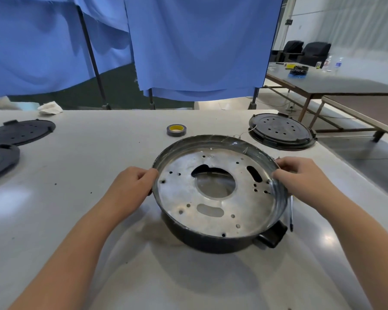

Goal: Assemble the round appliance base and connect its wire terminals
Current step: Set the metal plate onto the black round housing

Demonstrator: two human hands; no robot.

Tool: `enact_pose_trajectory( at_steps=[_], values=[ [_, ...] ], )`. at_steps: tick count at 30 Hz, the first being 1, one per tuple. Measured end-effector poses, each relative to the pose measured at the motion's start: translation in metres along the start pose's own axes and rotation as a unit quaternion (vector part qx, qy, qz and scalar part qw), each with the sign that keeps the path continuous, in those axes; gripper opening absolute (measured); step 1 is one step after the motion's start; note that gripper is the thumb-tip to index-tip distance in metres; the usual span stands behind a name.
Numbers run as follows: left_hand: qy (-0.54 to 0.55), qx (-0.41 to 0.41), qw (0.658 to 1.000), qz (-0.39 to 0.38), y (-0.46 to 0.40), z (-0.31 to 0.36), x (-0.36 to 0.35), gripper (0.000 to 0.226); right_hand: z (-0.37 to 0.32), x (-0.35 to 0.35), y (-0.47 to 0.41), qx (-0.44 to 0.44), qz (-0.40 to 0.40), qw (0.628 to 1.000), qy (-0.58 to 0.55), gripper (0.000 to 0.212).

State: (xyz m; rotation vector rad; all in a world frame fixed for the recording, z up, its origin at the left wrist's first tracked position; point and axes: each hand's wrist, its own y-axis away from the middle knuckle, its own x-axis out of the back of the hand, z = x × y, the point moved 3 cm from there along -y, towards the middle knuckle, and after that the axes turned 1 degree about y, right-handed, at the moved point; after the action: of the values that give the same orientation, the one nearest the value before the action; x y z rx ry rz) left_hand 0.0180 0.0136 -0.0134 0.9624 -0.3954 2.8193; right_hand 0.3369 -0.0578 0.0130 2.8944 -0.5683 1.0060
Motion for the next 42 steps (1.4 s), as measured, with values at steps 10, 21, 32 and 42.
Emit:
enact_pose_trajectory(
  at_steps=[10, 21, 32, 42],
  values=[
    [-0.002, -0.002, 1.000, -0.012, -0.001, -0.003, -0.002, 0.049, 0.004, -0.002, 0.001, -0.004, -0.009, 1.000, -0.003, 0.015],
    [0.004, 0.008, 1.000, -0.026, -0.002, -0.007, -0.006, 0.058, 0.009, -0.005, 0.000, 0.014, -0.004, 1.000, 0.012, 0.021],
    [0.043, 0.036, 0.998, -0.041, -0.004, -0.008, -0.005, 0.067, 0.013, -0.008, -0.003, -0.011, -0.025, 0.999, -0.035, 0.013],
    [0.018, 0.030, 0.999, -0.028, -0.003, -0.005, -0.006, 0.068, 0.013, -0.010, -0.005, -0.035, 0.001, 0.996, -0.077, 0.029]
  ],
)
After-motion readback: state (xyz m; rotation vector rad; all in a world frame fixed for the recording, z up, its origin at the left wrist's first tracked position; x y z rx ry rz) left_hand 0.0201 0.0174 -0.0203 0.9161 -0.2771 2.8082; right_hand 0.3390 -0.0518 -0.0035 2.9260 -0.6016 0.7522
